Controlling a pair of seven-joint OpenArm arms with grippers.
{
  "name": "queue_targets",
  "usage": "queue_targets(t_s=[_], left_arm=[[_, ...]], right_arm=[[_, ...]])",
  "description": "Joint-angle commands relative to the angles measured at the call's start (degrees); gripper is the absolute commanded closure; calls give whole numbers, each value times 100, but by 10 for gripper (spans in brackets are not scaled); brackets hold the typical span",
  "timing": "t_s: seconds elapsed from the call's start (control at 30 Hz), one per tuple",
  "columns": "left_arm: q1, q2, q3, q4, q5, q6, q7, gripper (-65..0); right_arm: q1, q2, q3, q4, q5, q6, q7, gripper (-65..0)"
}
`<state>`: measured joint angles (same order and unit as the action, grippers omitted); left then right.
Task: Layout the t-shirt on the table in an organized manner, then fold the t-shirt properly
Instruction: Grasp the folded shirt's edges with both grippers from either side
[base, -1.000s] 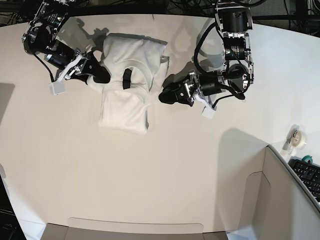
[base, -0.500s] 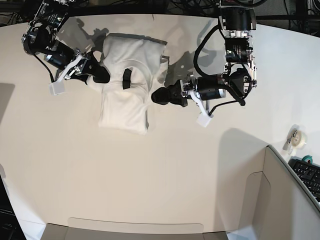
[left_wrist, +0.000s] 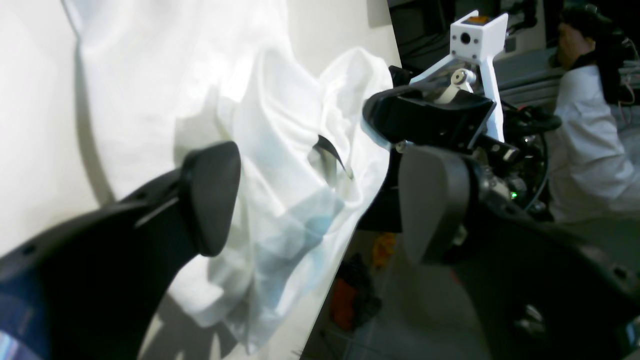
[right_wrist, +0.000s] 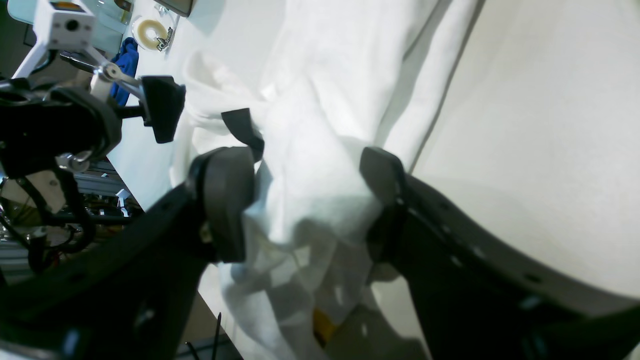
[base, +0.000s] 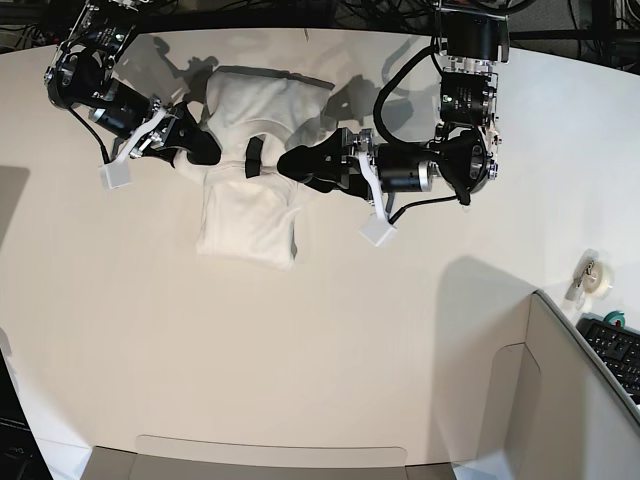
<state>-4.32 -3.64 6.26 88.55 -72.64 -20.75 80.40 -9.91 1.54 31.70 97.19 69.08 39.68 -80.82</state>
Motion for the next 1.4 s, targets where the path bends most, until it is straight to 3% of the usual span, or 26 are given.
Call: queue_targets(t_s=[0.0, 0.3, 0.93, 1.17, 1.23, 1.37], left_arm=[[-91, 17, -6, 72, -142, -74, -40, -485], [-135, 8, 240, 63, -116, -74, -40, -484], [-294, -71, 1128, 63, 570, -74, -299, -482], [-294, -133, 1154, 63, 578, -101, -335, -380], [-294, -133, 1154, 63, 578, -259, -326, -340], [-294, -133, 1145, 55, 578, -443, -317, -208]], right_arm=[[37, 35, 16, 70, 129, 32, 82, -316], [37, 26, 16, 70, 129, 32, 82, -316], [37, 26, 16, 70, 138, 32, 82, -316], [37, 26, 16, 70, 138, 32, 82, -316], [37, 26, 16, 70, 138, 32, 82, -316], [29, 26, 16, 70, 138, 32, 82, -316]])
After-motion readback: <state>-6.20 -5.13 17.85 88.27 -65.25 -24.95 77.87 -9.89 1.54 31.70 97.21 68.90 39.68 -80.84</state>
